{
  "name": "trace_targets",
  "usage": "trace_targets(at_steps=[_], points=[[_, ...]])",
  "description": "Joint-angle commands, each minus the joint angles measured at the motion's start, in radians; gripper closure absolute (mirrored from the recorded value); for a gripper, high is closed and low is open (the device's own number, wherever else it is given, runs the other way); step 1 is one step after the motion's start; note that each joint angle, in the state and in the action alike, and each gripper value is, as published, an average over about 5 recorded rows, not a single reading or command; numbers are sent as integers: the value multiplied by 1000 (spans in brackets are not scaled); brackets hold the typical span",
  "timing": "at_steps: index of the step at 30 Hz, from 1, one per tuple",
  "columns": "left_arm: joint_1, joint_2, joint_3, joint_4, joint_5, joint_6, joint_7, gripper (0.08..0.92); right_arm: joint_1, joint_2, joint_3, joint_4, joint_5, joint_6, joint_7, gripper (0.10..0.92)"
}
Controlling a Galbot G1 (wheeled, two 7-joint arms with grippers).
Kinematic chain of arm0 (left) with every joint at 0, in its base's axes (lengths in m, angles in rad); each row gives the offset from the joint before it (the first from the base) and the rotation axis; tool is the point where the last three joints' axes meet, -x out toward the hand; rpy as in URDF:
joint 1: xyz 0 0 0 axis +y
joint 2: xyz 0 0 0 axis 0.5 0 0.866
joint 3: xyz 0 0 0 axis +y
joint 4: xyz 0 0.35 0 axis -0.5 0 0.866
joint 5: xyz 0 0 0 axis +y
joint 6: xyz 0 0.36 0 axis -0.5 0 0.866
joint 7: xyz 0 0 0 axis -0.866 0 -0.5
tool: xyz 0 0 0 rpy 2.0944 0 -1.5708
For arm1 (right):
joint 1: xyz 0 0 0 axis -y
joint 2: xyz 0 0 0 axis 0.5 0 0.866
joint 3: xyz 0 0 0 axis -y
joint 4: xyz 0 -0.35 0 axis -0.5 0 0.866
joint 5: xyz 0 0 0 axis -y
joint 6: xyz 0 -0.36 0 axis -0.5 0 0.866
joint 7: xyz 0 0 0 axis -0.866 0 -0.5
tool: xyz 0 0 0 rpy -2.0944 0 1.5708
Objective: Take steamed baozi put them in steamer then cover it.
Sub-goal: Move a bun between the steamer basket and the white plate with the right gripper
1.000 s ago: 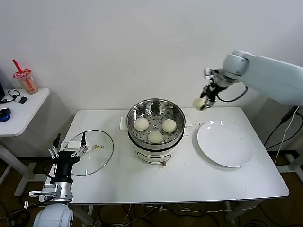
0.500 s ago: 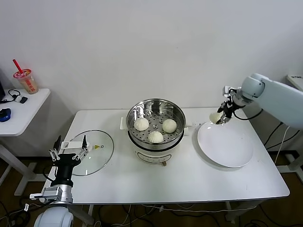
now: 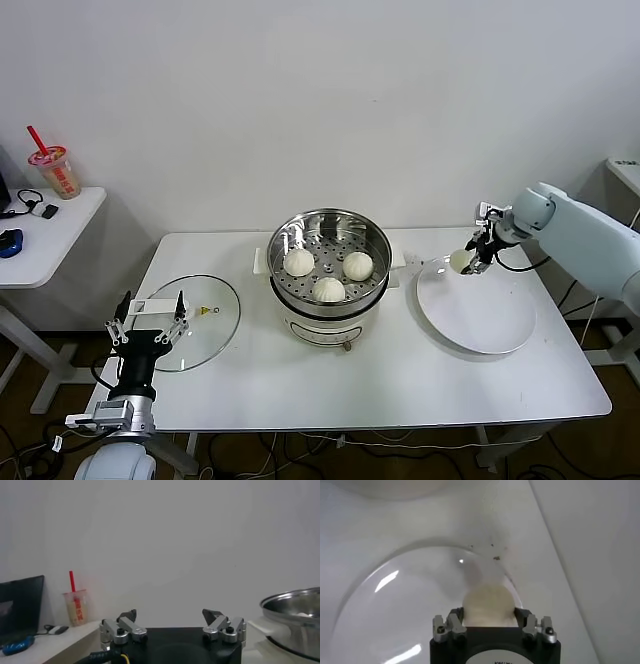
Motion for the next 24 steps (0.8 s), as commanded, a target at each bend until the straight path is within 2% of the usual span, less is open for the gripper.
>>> trace_targets(at_steps=[1, 24], points=[[6, -2, 1, 1, 8, -3, 0, 177, -71, 54, 126, -128, -92, 38, 9, 347], [7, -8, 2, 10, 8, -4, 1, 177, -112, 119, 216, -194, -159, 68, 14, 330]])
